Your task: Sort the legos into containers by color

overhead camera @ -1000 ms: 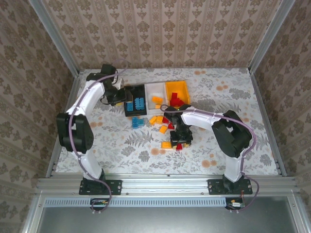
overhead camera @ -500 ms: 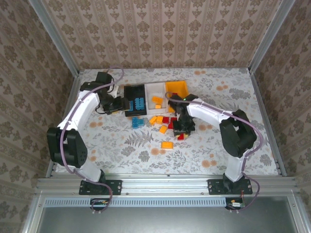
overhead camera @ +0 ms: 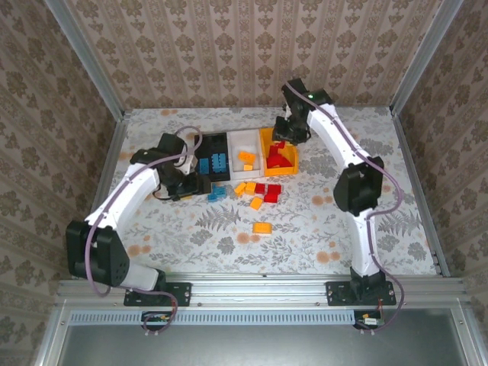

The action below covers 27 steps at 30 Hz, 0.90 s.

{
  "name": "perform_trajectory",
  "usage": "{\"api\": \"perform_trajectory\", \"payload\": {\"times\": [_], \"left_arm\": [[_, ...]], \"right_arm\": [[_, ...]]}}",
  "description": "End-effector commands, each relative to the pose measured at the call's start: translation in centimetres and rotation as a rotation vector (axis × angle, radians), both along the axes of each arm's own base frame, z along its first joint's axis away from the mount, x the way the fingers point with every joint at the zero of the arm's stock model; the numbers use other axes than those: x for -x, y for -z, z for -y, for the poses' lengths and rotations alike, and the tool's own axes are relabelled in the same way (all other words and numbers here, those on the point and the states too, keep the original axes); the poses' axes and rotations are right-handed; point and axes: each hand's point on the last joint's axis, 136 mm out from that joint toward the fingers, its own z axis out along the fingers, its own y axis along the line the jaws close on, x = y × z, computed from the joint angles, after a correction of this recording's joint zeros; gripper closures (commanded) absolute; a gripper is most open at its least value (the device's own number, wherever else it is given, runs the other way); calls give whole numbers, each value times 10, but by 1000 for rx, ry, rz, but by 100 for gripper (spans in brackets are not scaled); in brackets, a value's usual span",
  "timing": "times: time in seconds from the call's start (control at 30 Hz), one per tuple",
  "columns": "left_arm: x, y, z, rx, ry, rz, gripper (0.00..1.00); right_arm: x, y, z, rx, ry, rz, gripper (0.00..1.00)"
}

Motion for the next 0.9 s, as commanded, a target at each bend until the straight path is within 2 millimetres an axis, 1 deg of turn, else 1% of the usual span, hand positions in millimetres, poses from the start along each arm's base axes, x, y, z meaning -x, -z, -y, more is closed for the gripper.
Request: {"api": "perform_trajectory", "payload": {"times": [0.0, 0.1, 0.23, 0.33, 0.43, 0.6, 0.77, 0.87], "left_arm": [[19, -5, -7, 5, -47, -11, 31], [31, -4, -15, -9, -72, -15, 30], [38, -10, -24, -37, -89, -15, 29], [40, -16, -30, -60, -102, 1, 28], [43, -16, -35, -68, -122, 4, 27], [44, -14, -38, -64, -146, 7, 25], [39, -14, -36, -55, -151, 8, 23], [35, -12, -33, -44, -148, 3, 21]], "right_arm": [[-9, 23, -3, -1, -6, -77, 71], [-26, 34, -8, -45, 17, -78, 71], [-35, 45, -14, -94, 32, -80, 70], [-34, 54, -18, -110, 22, -98, 70], [-29, 62, -17, -100, 7, -120, 70], [-25, 69, -14, -79, -11, -136, 64], [-24, 66, -13, -78, -9, -132, 54], [-24, 61, -14, -82, -9, -124, 51]]}}
